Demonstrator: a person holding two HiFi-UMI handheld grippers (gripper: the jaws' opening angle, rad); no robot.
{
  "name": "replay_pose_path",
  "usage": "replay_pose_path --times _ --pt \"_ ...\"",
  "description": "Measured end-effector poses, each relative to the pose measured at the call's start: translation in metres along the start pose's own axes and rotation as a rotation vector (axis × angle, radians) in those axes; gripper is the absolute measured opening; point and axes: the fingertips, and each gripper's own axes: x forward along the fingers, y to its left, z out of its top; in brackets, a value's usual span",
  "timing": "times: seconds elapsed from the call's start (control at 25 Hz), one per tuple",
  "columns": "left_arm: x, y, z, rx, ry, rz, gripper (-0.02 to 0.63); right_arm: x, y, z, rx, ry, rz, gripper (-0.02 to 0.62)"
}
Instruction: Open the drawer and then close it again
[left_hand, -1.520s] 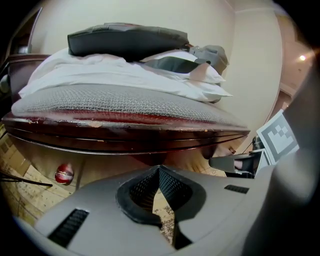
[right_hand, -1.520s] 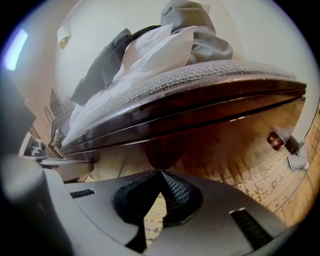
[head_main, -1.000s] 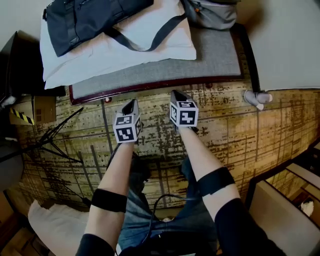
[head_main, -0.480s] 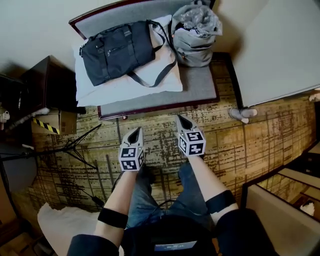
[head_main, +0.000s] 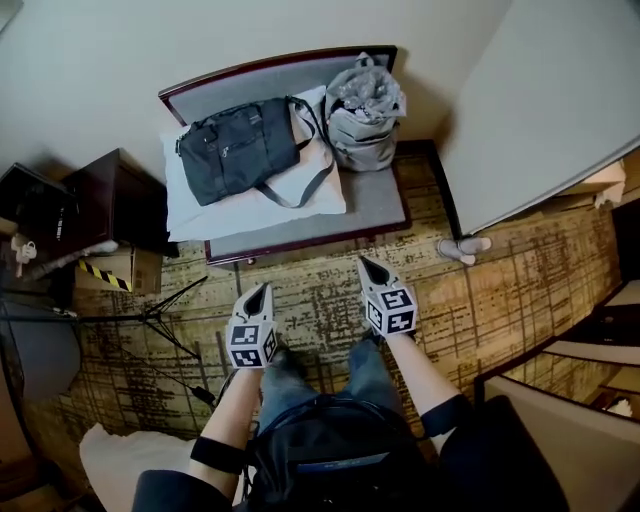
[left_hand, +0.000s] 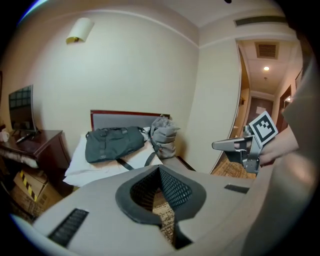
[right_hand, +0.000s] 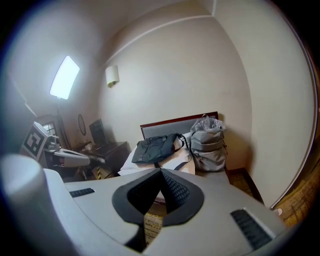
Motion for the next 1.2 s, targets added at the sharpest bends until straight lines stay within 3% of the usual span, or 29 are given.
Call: replay_pose_path --times 0.4,0.72,1.2 --pt "-0.034 -0.003 0.041 0.046 -0.076 0.011 0.0 -0.057 0.005 0.066 -0.064 -0.146 0.002 0.005" --pt "-0.041 -0.007 0.036 0.063 -0.074 0.011 0.0 -0.067 0.003 0.054 -0.043 -0.139 -0.016 0.005" --pt "-0.037 -0.004 0.026 0.017 -0.062 0.033 0.0 -0.064 -0.005 0.037 -0.036 -0.099 -0.016 0.005"
